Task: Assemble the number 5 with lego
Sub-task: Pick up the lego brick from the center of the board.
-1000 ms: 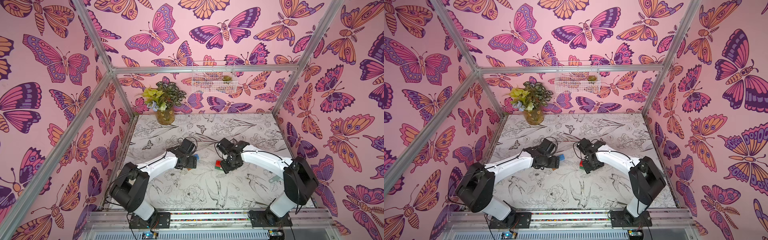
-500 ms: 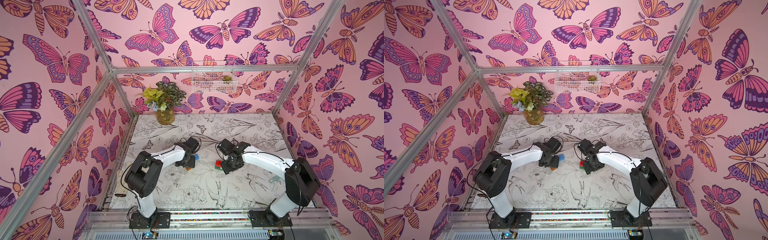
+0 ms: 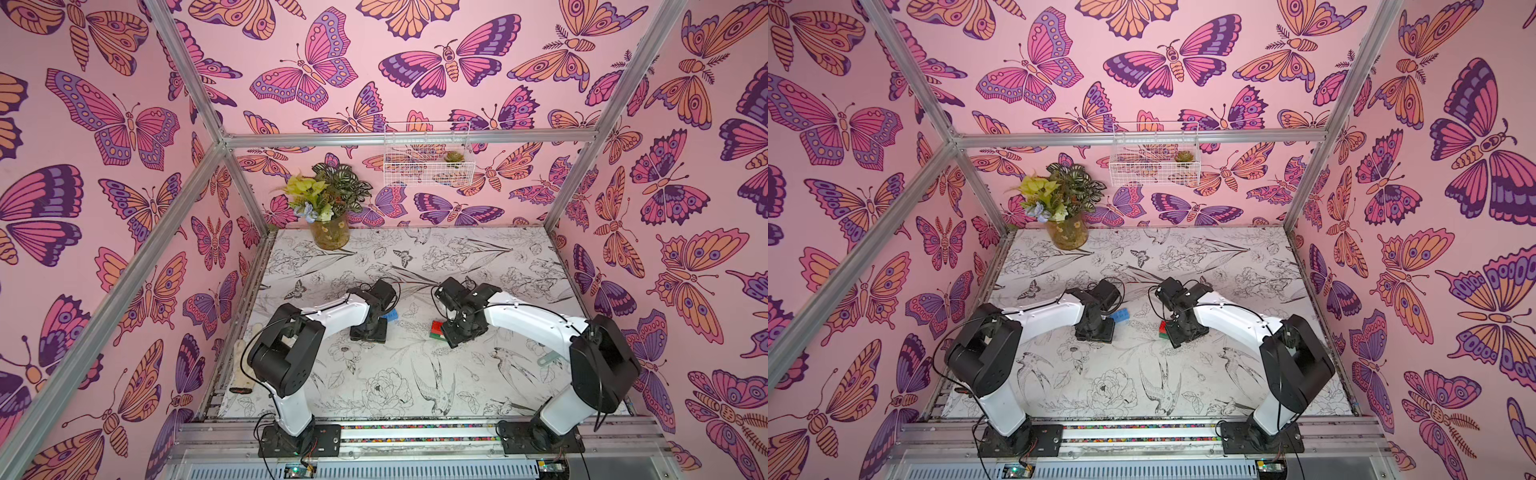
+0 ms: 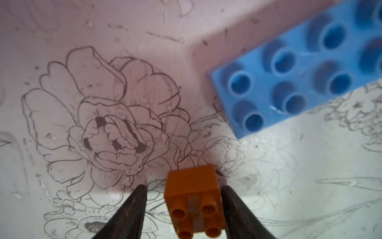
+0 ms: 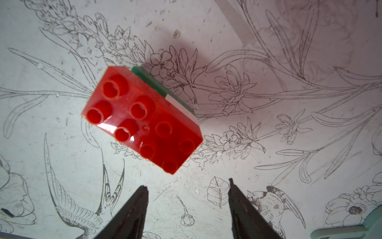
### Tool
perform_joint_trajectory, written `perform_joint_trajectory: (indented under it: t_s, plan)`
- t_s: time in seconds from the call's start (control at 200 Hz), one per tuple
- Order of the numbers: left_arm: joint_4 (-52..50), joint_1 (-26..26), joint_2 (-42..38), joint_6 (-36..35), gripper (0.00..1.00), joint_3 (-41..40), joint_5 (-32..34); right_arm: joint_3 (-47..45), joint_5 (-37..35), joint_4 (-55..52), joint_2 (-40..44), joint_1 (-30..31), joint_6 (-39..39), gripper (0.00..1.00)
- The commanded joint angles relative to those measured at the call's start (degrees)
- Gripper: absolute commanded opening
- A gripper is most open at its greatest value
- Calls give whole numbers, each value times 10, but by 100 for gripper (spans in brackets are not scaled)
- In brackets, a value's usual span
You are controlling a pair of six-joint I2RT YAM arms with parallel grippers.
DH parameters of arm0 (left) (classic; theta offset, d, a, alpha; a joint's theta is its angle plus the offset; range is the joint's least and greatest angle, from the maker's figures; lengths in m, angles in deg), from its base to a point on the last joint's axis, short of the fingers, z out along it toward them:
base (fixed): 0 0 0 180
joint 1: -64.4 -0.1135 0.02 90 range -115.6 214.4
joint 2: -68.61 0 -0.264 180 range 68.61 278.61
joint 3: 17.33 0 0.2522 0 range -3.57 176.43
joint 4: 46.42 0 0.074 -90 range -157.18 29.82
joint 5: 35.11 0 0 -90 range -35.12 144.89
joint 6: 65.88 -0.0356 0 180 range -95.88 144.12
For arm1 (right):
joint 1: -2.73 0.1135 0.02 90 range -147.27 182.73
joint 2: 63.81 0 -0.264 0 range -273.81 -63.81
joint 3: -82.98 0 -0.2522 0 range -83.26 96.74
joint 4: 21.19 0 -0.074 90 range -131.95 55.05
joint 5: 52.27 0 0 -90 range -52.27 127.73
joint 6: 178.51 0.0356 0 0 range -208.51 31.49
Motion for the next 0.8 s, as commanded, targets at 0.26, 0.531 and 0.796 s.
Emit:
perform_joint_trajectory:
  t_s: [0.26, 0.531, 0.796]
  plan:
    - [-3, -4, -21, -7, 54, -18, -21, -14, 5, 25, -9, -11, 20, 64]
    - [1, -4, -16, -8, 43, -13, -27, -29, 5, 42, -17, -15, 25, 64]
    - [-1, -3, -26, -5, 33, -5, -35, -64, 19, 81, -4, -37, 41, 65]
